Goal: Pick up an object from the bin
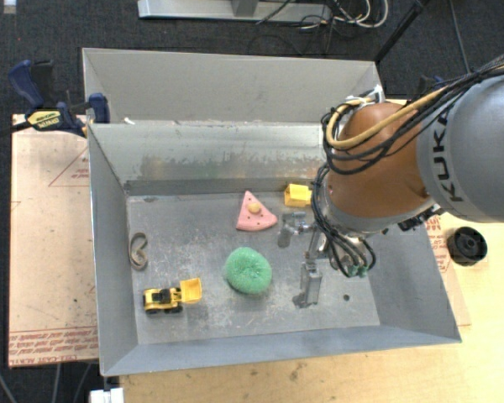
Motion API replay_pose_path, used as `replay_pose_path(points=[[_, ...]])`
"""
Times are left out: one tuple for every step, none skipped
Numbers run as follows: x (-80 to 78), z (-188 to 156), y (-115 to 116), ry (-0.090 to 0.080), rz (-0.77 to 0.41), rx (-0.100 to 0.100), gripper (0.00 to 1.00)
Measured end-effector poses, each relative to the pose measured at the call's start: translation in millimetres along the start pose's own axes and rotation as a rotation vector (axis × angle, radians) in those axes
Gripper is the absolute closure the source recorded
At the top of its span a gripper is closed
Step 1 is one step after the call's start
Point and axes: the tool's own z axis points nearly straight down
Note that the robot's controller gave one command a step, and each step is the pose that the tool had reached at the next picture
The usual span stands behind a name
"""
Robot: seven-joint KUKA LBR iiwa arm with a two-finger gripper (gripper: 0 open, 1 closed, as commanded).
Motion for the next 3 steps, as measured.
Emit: replay_pose_path(points=[[-1.7, -4.4, -0.2, -0.008, 0.001, 0.000, 0.00], [-9.5, 25.4, 20.1, -0.013, 0.182, -0.001, 0.00], [-15.0, 38.4, 37.5, -0.007, 0.213, 0.000, 0.00]])
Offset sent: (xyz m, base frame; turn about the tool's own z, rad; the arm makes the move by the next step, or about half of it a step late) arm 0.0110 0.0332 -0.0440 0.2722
